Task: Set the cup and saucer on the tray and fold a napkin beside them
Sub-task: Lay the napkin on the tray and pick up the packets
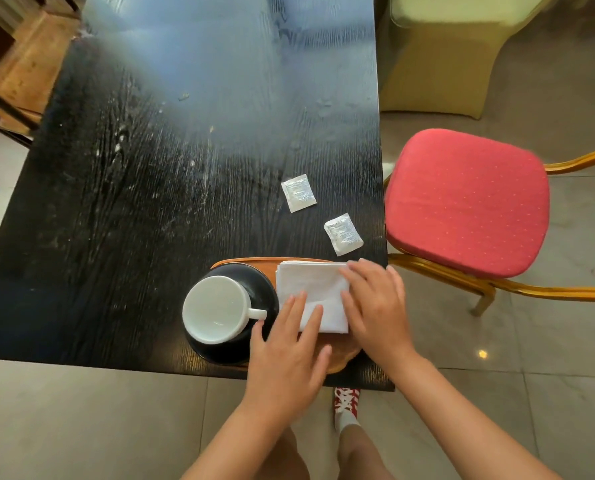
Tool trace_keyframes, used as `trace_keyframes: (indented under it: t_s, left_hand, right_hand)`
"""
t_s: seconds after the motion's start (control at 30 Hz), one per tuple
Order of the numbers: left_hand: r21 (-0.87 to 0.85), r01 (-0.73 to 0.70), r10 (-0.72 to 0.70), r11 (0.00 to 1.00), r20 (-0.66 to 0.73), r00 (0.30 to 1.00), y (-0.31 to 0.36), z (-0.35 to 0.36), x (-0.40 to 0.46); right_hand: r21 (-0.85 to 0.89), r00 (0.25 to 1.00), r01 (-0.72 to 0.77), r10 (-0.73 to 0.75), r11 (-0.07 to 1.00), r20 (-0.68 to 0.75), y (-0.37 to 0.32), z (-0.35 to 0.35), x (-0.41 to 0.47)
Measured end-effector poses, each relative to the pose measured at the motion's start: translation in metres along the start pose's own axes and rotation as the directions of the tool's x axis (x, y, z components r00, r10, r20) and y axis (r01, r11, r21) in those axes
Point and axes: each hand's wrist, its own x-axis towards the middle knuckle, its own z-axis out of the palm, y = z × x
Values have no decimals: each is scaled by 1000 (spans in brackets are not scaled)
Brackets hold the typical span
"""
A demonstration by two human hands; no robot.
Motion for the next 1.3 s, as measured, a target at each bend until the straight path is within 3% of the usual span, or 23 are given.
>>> trace_keyframes:
  t_s: [0.1,0.17,0.23,0.33,0.43,0.6,0.7,0.83,1.03,1.1,1.17,1.23,1.3]
  left_hand:
    - [-227,165,-184,960,-65,981,-8,-42,45]
    - [-382,314,-333,869,16,943,-19,-64,82]
    - [-488,368,-395,791,51,917,-31,-78,120]
    - [-475,404,-431,781,57,900,-52,-80,171]
    - [-529,509,-508,679,162,846,-68,-64,209]
    - [-292,610,-533,737,304,790,-67,-23,231]
    - [-240,614,-571,752,229,789,-62,-9,230]
    - [-297,584,-565,755,156,810,-63,2,233]
    - [-533,571,-579,625,176,797,-63,5,224]
    - [-691,552,-540,467,271,797,-62,-2,218]
    - [-816,529,-440,234,396,806,-55,-15,204]
    - [-865,474,-350,165,399,848,-47,-25,186]
    - [-906,401,-282,135,352,892,-38,-32,168]
  right_hand:
    - [97,986,-137,145,986,-84,6,-12,43]
    - [73,973,-230,232,970,-15,13,-15,73]
    - [-19,947,-305,306,952,102,20,-15,95]
    - [-190,900,-337,375,922,221,23,-8,111]
    - [-289,899,-330,393,899,195,22,-1,113]
    - [-330,913,-327,387,885,132,18,12,104]
    - [-285,899,-379,423,880,109,19,15,103]
    - [-229,881,-428,460,874,108,20,16,104]
    - [-91,831,-529,537,844,145,24,13,102]
    - [67,785,-609,590,790,186,24,6,104]
    - [454,737,-660,633,599,236,19,-5,108]
    - [727,724,-582,639,365,258,9,-15,110]
    - [792,751,-521,612,318,248,-2,-20,111]
